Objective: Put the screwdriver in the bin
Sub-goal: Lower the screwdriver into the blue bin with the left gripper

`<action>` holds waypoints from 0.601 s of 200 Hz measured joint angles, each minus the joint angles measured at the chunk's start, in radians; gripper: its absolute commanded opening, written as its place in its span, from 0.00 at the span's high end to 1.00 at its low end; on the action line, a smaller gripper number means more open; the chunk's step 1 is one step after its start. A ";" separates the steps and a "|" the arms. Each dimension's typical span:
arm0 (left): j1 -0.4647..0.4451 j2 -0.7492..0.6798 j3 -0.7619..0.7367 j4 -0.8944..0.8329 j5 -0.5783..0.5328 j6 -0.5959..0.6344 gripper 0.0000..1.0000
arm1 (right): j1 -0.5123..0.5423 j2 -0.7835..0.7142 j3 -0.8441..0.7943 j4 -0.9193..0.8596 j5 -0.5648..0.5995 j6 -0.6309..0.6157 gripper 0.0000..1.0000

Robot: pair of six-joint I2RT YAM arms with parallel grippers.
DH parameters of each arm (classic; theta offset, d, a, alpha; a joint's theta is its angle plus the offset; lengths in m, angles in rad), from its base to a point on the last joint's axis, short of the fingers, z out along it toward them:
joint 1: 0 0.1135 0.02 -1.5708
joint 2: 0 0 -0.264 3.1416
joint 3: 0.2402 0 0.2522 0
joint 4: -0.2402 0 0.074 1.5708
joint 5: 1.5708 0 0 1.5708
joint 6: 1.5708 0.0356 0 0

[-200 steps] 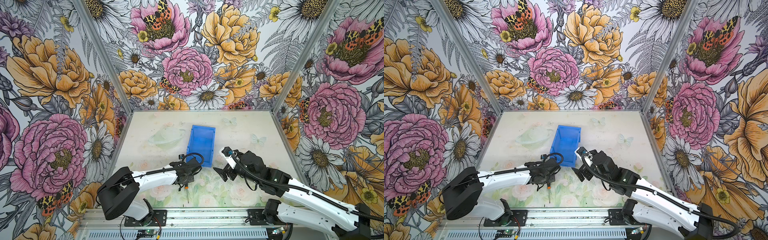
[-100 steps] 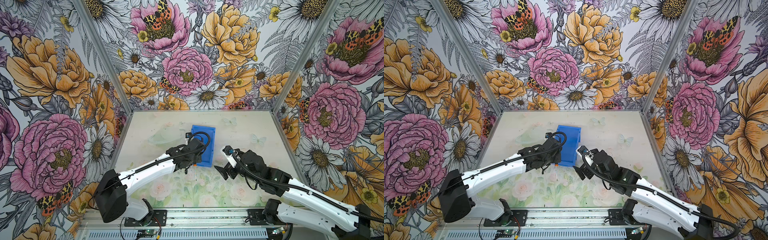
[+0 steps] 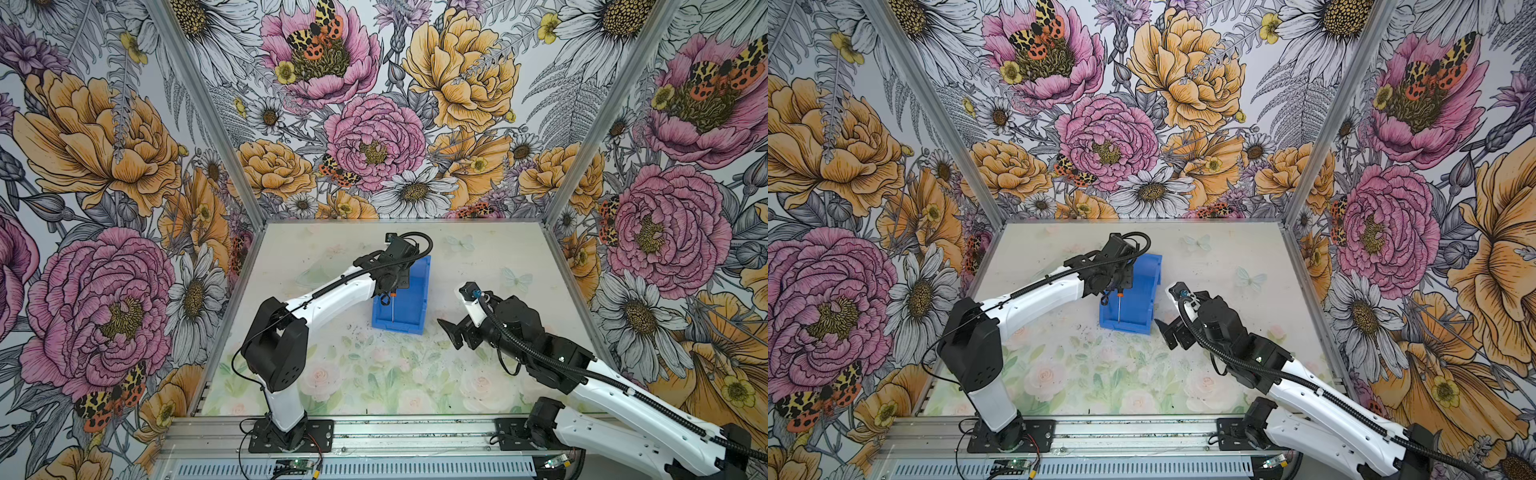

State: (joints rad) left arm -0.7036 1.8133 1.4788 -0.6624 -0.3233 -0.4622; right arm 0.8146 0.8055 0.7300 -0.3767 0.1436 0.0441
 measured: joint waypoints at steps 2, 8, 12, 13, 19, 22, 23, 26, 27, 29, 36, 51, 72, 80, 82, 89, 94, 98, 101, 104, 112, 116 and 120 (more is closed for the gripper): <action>0.002 0.006 0.006 0.000 0.000 0.002 1.00 | -0.002 -0.001 0.000 0.000 0.001 0.000 0.00; 0.002 0.029 0.023 0.001 0.000 0.007 1.00 | -0.005 -0.001 0.000 0.000 0.002 0.002 0.00; 0.002 0.041 0.031 0.001 0.000 0.010 1.00 | -0.008 -0.001 0.000 0.000 0.002 0.004 0.00; 0.002 0.047 0.034 0.002 0.001 0.010 1.00 | -0.009 -0.001 0.000 0.000 0.002 0.004 0.00; 0.005 0.067 0.047 0.002 0.001 0.016 1.00 | -0.011 0.000 0.000 0.000 0.002 0.008 0.01; 0.006 0.076 0.053 0.002 0.002 0.017 1.00 | -0.011 0.001 0.000 0.000 0.002 0.010 0.01; 0.006 0.079 0.055 0.002 0.002 0.018 1.00 | -0.011 0.001 0.000 0.000 0.002 0.010 0.00; 0.006 0.089 0.060 0.002 0.002 0.018 1.00 | -0.011 0.001 0.000 0.000 0.002 0.011 0.01; 0.006 0.092 0.061 0.002 0.002 0.018 1.00 | -0.011 0.002 0.000 0.000 0.001 0.011 0.01; 0.006 0.098 0.065 0.002 0.002 0.019 1.00 | -0.011 0.002 0.000 0.000 0.002 0.013 0.00; 0.007 0.120 0.077 0.002 0.002 0.022 1.00 | -0.011 0.005 0.000 0.000 0.001 0.016 0.01; 0.009 0.159 0.095 0.007 0.002 0.025 1.00 | -0.029 0.015 0.000 0.000 -0.006 0.019 0.01; 0.014 0.204 0.113 0.011 0.007 0.025 1.00 | -0.044 0.031 0.000 -0.001 -0.010 0.019 0.01; 0.016 0.216 0.116 0.013 0.010 0.025 1.00 | -0.048 0.034 0.000 -0.001 -0.010 0.019 0.00; 0.017 0.219 0.117 0.013 0.011 0.025 1.00 | -0.049 0.034 0.000 -0.001 -0.010 0.019 0.00; 0.020 0.226 0.120 0.014 0.017 0.025 1.00 | -0.050 0.035 0.000 -0.001 -0.010 0.019 0.01; 0.022 0.233 0.122 0.015 0.018 0.025 1.00 | -0.051 0.037 0.000 -0.002 -0.010 0.020 0.00; 0.024 0.238 0.125 0.016 0.019 0.025 1.00 | -0.053 0.037 0.000 -0.001 -0.010 0.022 0.00; 0.025 0.241 0.127 0.017 0.021 0.025 1.00 | -0.054 0.039 0.000 -0.001 -0.010 0.022 0.01; 0.026 0.245 0.128 0.018 0.022 0.025 1.00 | -0.055 0.039 0.000 -0.001 -0.010 0.022 0.01; 0.029 0.252 0.128 0.024 0.025 0.025 1.00 | -0.055 0.042 0.000 -0.001 -0.010 0.023 0.01; 0.031 0.256 0.128 0.026 0.025 0.025 1.00 | -0.056 0.042 0.000 -0.002 -0.010 0.023 0.01; 0.032 0.258 0.128 0.027 0.026 0.025 1.00 | -0.057 0.043 0.000 -0.002 -0.011 0.023 0.00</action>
State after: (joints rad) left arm -0.6716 2.0716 1.6070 -0.6350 -0.2977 -0.4370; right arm 0.7578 0.8490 0.7296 -0.3782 0.1329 0.0666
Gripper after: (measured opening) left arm 0.277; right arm 0.995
